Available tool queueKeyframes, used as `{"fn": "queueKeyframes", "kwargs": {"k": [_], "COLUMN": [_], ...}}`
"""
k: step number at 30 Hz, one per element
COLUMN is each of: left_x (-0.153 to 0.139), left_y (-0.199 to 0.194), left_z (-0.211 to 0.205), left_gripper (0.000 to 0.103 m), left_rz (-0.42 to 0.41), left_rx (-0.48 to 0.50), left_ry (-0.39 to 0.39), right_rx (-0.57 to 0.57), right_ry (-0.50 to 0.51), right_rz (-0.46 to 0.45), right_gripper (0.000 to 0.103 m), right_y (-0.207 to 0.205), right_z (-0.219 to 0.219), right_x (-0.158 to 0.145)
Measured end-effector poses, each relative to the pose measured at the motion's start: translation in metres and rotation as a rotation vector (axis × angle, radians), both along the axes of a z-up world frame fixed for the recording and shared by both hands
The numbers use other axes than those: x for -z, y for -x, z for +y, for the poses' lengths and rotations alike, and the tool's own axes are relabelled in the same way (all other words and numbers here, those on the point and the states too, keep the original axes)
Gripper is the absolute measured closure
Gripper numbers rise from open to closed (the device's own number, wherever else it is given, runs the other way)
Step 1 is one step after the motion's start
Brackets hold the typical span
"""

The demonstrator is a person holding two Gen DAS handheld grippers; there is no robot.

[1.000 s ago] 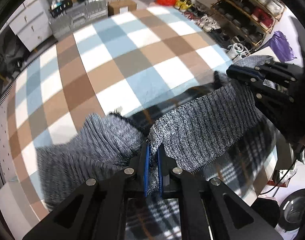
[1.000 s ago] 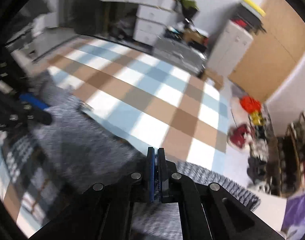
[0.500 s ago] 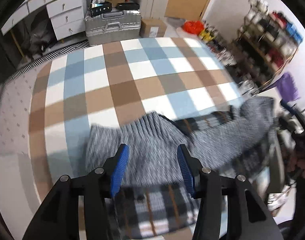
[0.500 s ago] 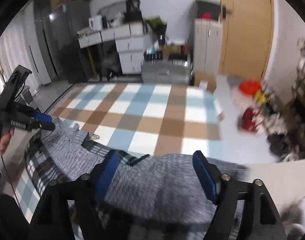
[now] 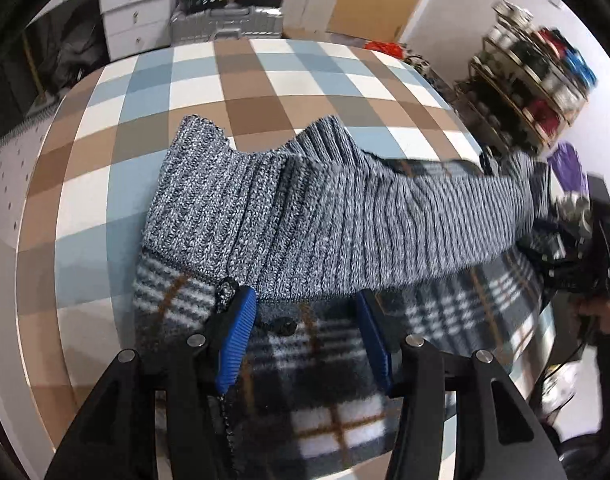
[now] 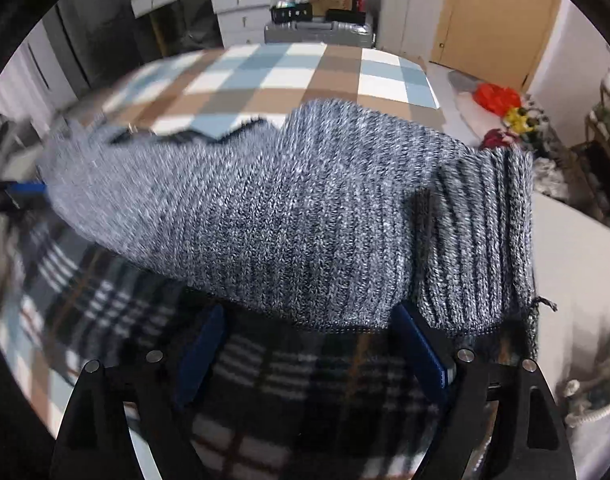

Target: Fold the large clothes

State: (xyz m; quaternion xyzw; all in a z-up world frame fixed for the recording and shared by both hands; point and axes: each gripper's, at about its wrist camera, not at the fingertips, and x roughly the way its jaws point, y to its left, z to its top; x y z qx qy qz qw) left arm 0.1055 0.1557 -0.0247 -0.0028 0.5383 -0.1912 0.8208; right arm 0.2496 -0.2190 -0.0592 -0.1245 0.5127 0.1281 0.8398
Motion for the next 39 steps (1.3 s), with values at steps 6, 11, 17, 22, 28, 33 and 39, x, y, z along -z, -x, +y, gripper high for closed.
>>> {"fn": "queueKeyframes", "kwargs": {"k": [6,11,17,22,28,33,39], "left_x": [-0.027,-0.038,0.017,0.020,0.011,0.016,0.018], "left_y": [0.016,0.047,0.038,0.029,0.034,0.026,0.031], "left_z": [0.009,-0.020,-0.008,0.018,0.045,0.064,0.060], "left_gripper": [0.057,0.047,0.044,0.055,0.056,0.056,0.056], "left_rz": [0.005,0.014,0.101,0.113,0.146,0.185,0.187], "left_rx": [-0.076,0.019,-0.093,-0.104,-0.150,-0.191,-0.173], "left_ry": [0.092,0.247,0.246,0.396,0.514,0.567,0.548], "right_rx": [0.120,0.022,-0.034,-0.023,-0.039,0.079,0.224], "right_ry": [-0.087,-0.295,0.003,-0.035,-0.055,-0.050,-0.064], "right_rz": [0.000,-0.020,0.070,0.012,-0.022,-0.131,-0.017], "right_gripper": [0.015,0.000,0.000,0.000,0.000,0.000,0.000], "right_y": [0.011,0.046,0.047,0.055,0.066,0.054,0.040], "right_z": [0.000,0.042,0.110,0.100,0.095,0.063,0.013], "right_x": [-0.042,-0.070,0.001,0.010,-0.015,-0.052,0.005]}}
